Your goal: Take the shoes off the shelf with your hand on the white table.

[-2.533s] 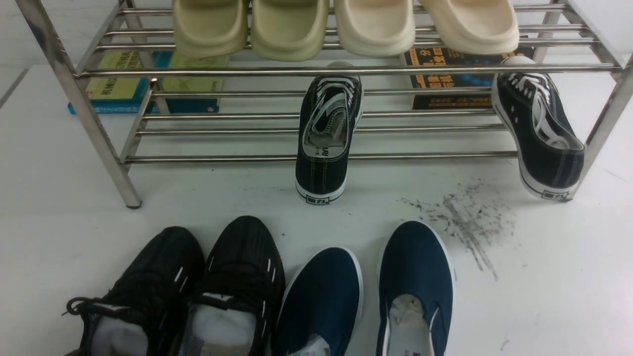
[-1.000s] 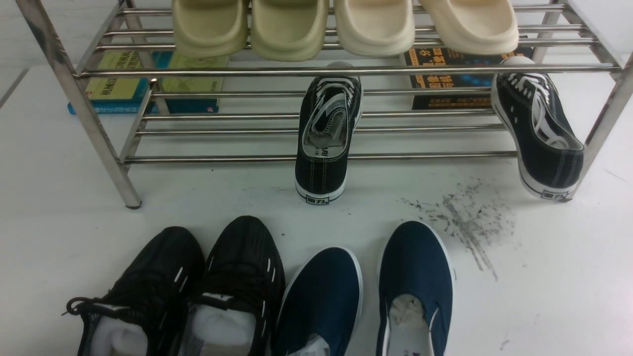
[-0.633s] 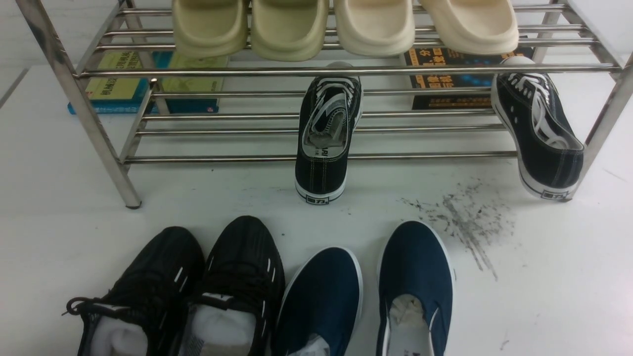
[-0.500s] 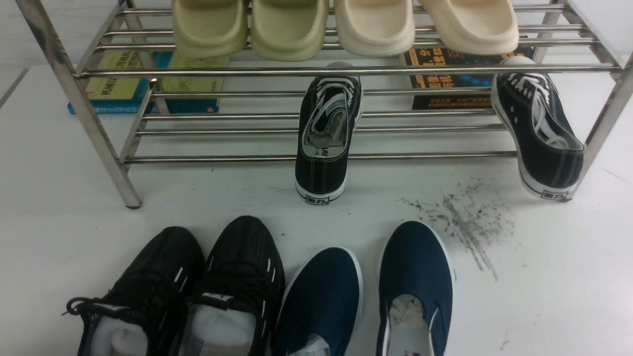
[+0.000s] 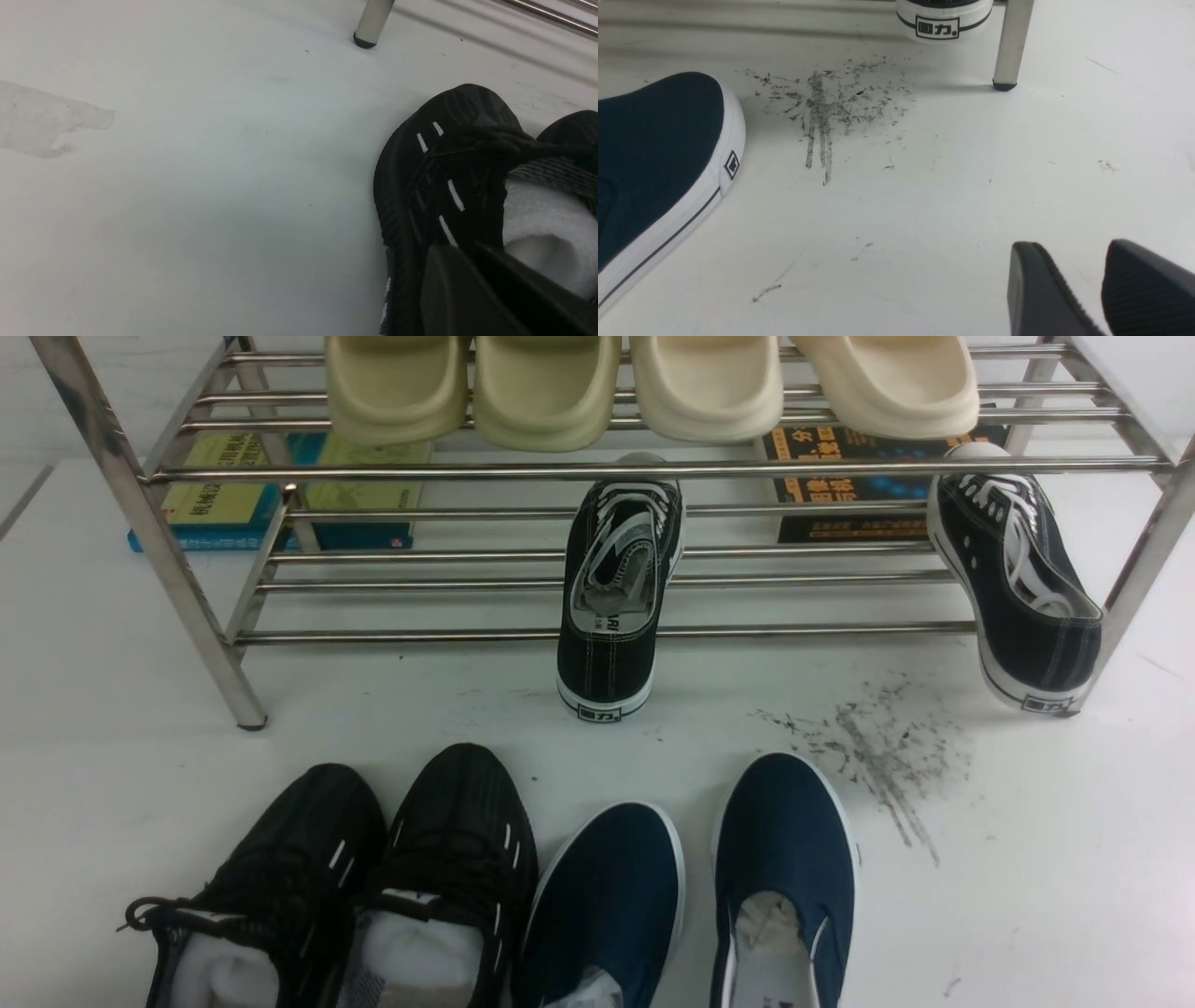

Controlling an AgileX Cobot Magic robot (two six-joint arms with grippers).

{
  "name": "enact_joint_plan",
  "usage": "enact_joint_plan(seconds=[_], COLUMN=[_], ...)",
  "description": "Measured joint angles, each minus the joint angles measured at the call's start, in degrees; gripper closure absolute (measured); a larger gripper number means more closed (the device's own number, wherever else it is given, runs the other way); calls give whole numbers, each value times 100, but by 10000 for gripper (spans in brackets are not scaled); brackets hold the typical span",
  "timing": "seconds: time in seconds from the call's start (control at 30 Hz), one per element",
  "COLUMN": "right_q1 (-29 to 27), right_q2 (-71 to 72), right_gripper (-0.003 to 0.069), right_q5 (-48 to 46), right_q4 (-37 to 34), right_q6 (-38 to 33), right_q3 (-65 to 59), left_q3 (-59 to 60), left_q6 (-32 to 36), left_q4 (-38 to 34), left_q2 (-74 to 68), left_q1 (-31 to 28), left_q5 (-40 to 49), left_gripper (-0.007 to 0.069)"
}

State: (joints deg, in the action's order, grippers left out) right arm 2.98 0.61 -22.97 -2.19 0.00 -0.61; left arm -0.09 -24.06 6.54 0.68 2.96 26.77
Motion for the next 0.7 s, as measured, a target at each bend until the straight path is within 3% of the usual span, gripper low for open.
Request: enact_joint_plan(seconds=[0.7], right_q1=[0], right_q2=[0], right_gripper=[421], right_q5=[0], right_q4=[0], right_q6=[0], right_q3=[0], left_q3=[0], left_q6=[0], left_q4=[0], left_q2=[0], left_q1=[0], left_q5=[0], left_gripper=[521])
